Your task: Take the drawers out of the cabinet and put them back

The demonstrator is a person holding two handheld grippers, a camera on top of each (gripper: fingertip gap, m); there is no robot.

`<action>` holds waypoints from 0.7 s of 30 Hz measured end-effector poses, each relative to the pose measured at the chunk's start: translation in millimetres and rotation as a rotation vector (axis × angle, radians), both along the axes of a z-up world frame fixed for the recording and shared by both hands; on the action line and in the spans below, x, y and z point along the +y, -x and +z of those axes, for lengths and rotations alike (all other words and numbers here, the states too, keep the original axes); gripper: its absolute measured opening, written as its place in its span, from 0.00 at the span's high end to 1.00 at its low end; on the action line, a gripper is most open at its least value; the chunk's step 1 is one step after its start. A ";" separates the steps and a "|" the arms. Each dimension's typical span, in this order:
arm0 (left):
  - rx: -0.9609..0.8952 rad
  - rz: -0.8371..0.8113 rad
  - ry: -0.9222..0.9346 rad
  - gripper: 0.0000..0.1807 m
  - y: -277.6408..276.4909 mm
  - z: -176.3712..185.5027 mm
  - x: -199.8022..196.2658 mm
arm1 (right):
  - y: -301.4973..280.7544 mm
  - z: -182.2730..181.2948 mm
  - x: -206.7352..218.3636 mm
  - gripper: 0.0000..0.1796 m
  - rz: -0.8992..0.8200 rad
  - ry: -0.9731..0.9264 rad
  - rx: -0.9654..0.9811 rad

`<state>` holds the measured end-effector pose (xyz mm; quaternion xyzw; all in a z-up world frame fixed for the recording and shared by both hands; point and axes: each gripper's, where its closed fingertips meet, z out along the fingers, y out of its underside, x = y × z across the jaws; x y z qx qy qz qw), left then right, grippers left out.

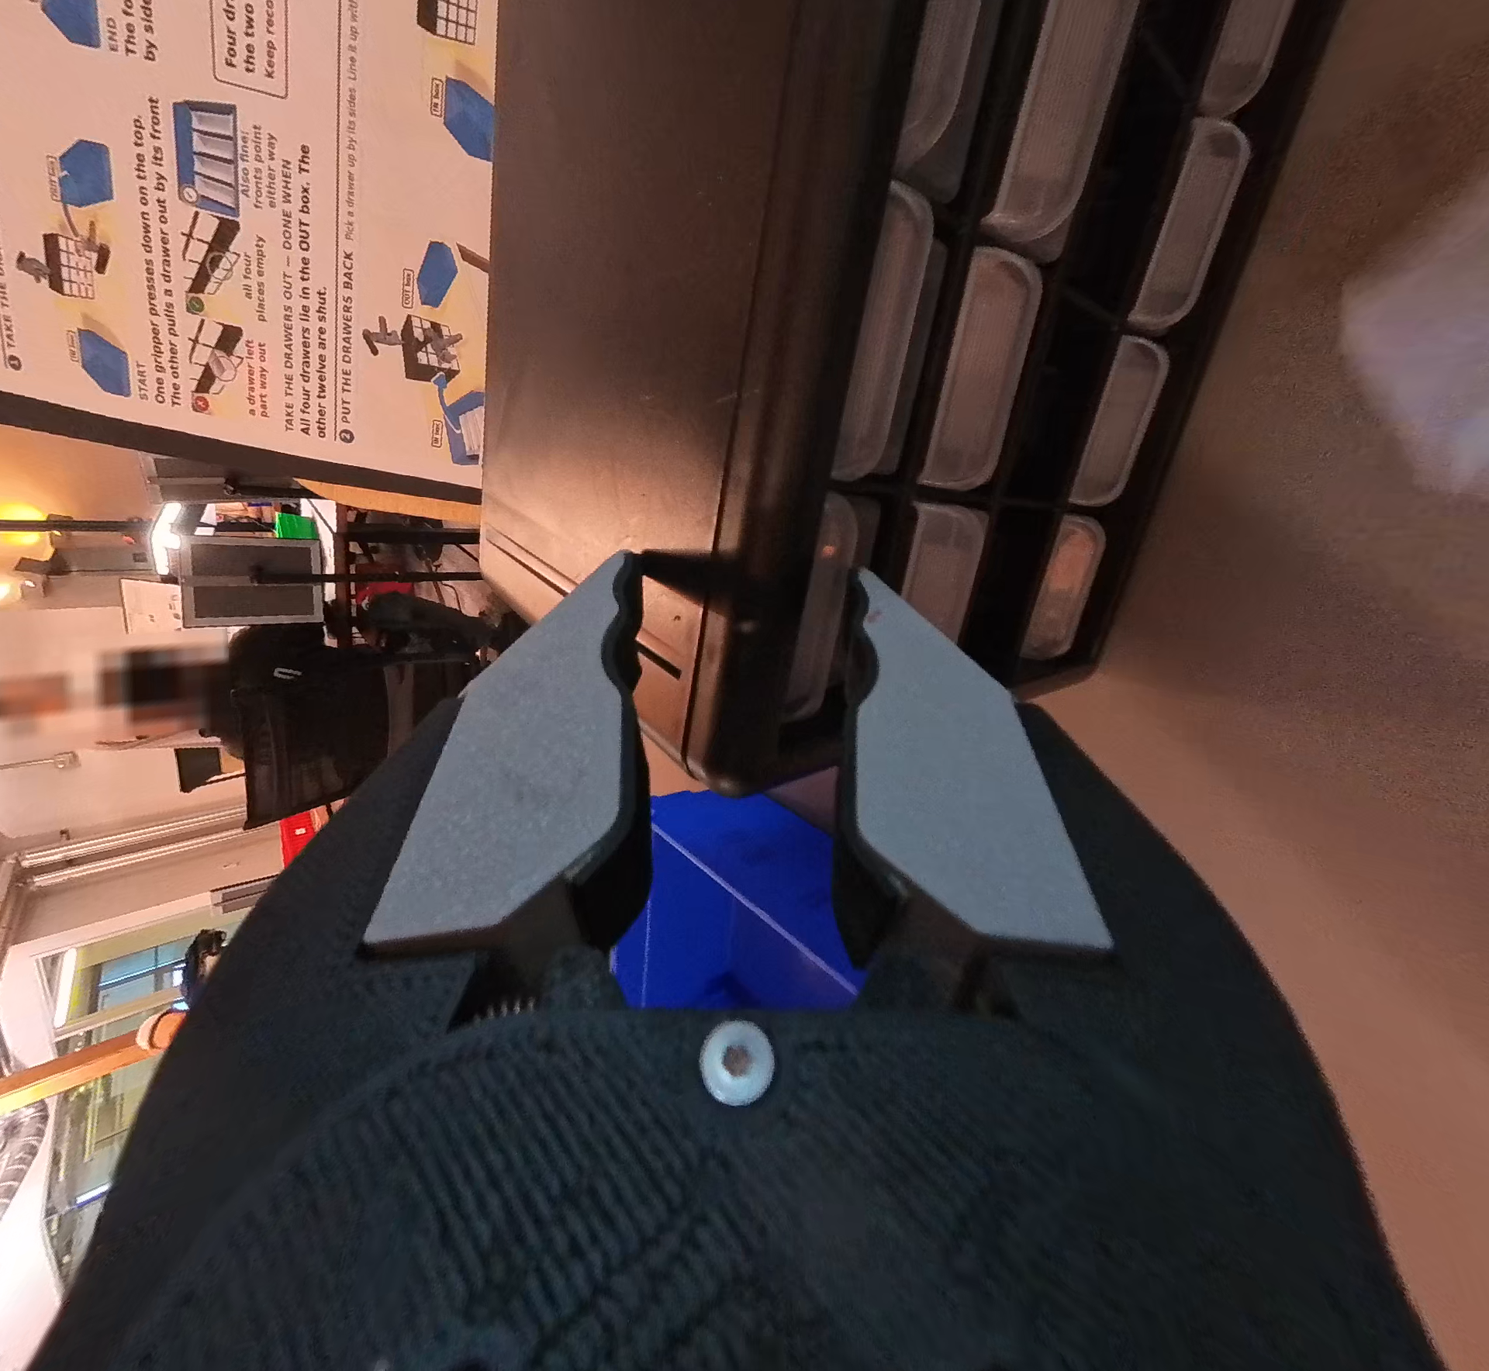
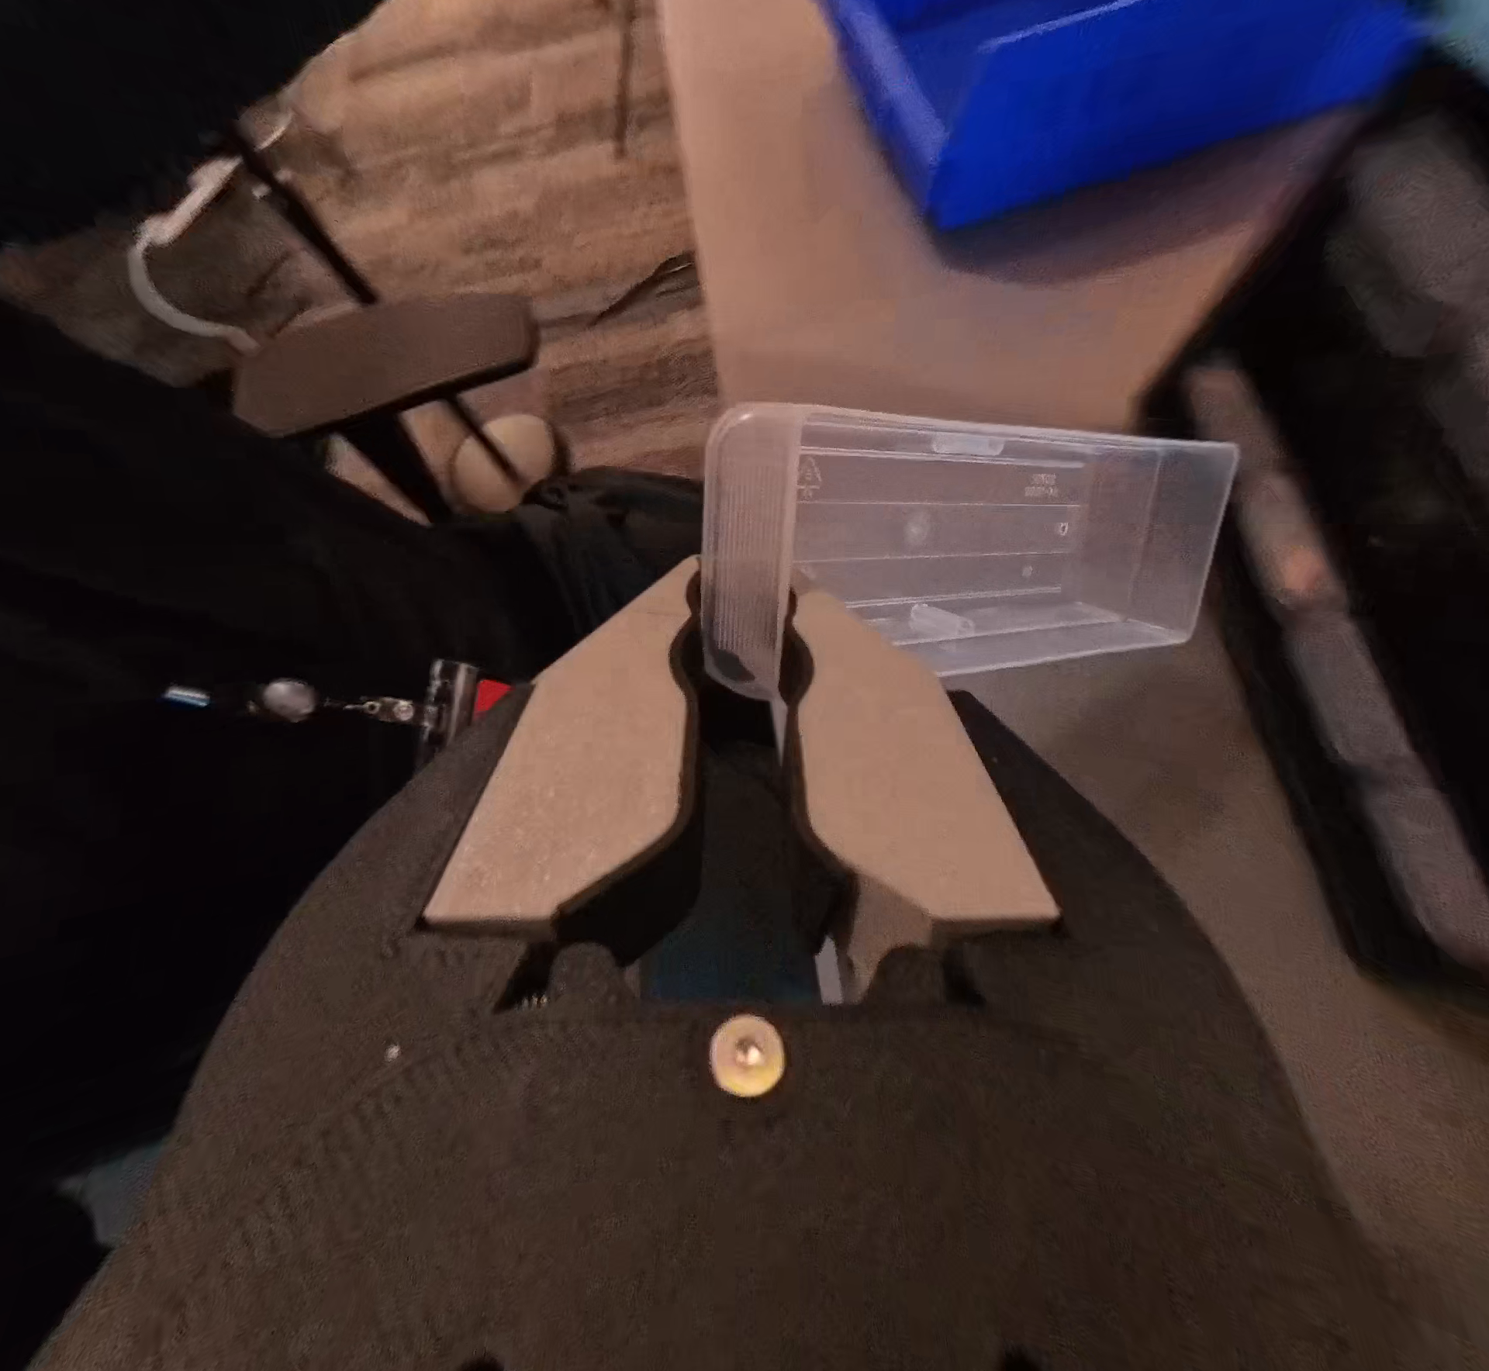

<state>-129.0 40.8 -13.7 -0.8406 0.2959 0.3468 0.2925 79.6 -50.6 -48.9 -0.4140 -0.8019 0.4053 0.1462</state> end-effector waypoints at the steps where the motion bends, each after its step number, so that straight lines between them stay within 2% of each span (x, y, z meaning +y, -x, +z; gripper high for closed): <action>1: 0.002 -0.001 0.004 0.73 0.0 0.0 0.0 | -11.7 11.6 29.0 0.93 -0.092 -0.017 0.035; 3: 0.008 0.001 0.010 0.73 0.0 0.0 0.0 | -37.7 35.7 97.7 0.93 -0.332 -0.054 0.083; 5: 0.015 0.003 0.011 0.73 0.1 -0.2 0.1 | -69.7 44.0 168.7 0.94 -0.595 -0.069 0.046; 7: 0.013 0.004 0.011 0.73 0.2 -0.2 0.2 | -99.8 30.9 222.2 0.94 -0.801 -0.044 -0.092; 9: 0.012 0.005 0.012 0.73 0.2 -0.2 0.3 | -114.9 6.5 252.6 0.94 -0.914 0.009 -0.227; 12: 0.017 0.016 0.007 0.73 0.3 -0.4 0.4 | -119.6 -42.4 274.5 0.93 -0.997 0.057 -0.406; 16: 0.012 0.024 0.002 0.73 0.2 -0.5 0.5 | -93.1 -91.0 275.8 0.92 -1.005 0.113 -0.511; 21: 0.019 0.036 0.021 0.73 0.3 -0.4 0.4 | -83.2 -122.9 284.9 0.92 -1.020 -0.144 -0.697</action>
